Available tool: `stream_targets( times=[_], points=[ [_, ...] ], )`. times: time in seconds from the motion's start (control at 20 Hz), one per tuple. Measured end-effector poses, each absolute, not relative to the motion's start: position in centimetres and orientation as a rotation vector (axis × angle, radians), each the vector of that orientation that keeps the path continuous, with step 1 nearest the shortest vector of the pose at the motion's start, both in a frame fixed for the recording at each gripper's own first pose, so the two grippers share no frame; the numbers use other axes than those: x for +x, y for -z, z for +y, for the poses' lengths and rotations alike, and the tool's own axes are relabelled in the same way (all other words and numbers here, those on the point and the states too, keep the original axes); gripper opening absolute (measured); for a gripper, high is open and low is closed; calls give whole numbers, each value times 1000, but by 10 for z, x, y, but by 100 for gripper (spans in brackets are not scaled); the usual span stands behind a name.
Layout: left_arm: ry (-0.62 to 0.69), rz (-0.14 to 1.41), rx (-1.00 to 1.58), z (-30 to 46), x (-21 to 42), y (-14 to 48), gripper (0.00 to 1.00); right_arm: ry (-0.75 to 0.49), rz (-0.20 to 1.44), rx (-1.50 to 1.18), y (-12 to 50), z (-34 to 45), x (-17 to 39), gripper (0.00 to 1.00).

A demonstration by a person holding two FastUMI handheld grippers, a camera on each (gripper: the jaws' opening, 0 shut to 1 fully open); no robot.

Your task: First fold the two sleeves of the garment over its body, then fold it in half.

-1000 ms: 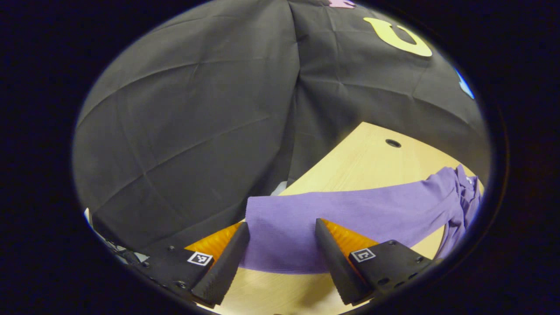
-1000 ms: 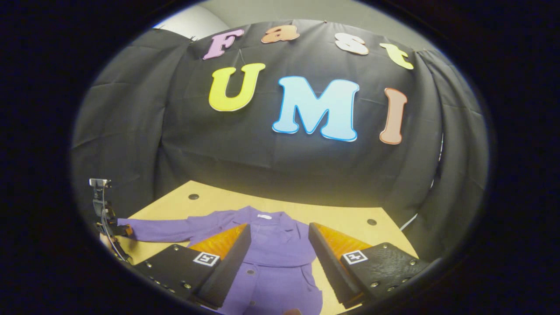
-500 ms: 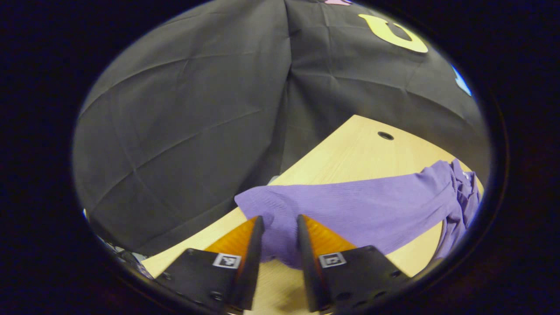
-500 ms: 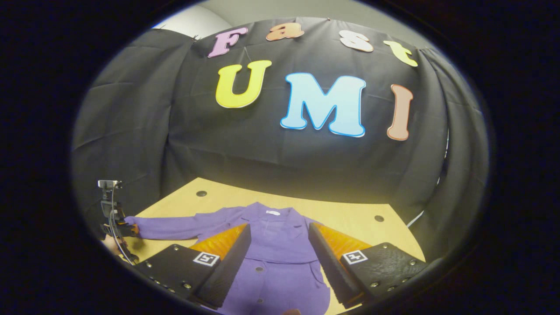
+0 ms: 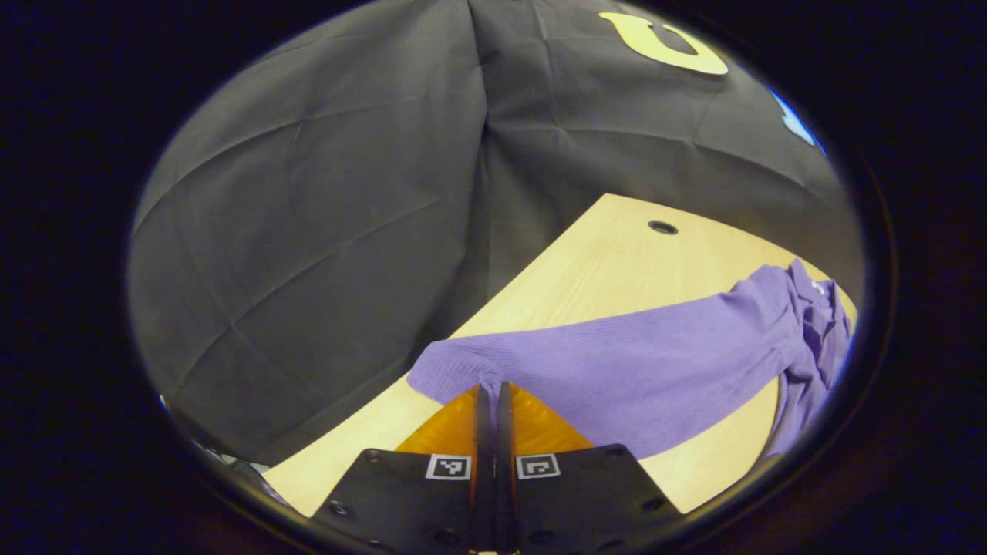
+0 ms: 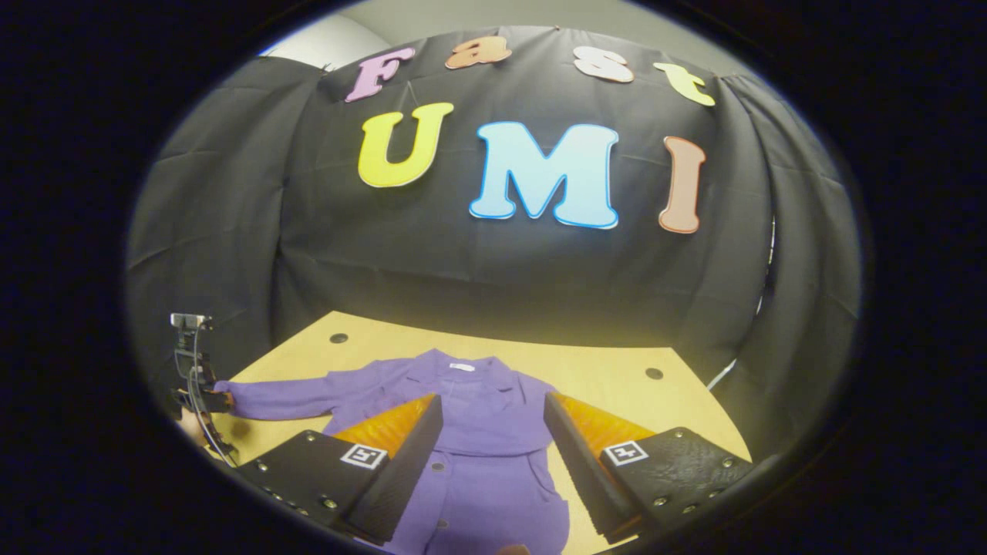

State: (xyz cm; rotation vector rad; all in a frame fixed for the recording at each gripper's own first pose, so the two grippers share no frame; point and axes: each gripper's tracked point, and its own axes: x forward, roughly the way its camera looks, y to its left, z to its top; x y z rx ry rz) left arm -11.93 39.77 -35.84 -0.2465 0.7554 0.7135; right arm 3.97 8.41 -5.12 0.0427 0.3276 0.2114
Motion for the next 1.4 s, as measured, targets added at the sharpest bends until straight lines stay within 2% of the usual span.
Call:
stream_targets(
  times=[0.35,0.65,1.05,1.4],
  points=[
    [-630,578,-255,360,-54,267,7,-179,349,81,67,59,46,87],
    [-460,485,-242,281,25,204,7,-128,339,89,77,27,57,87],
    [-204,421,-215,142,102,166,7,-67,358,110,94,-8,57,87],
    [-25,472,-214,22,141,181,7,-33,391,81,113,-34,42,87]
  ],
)
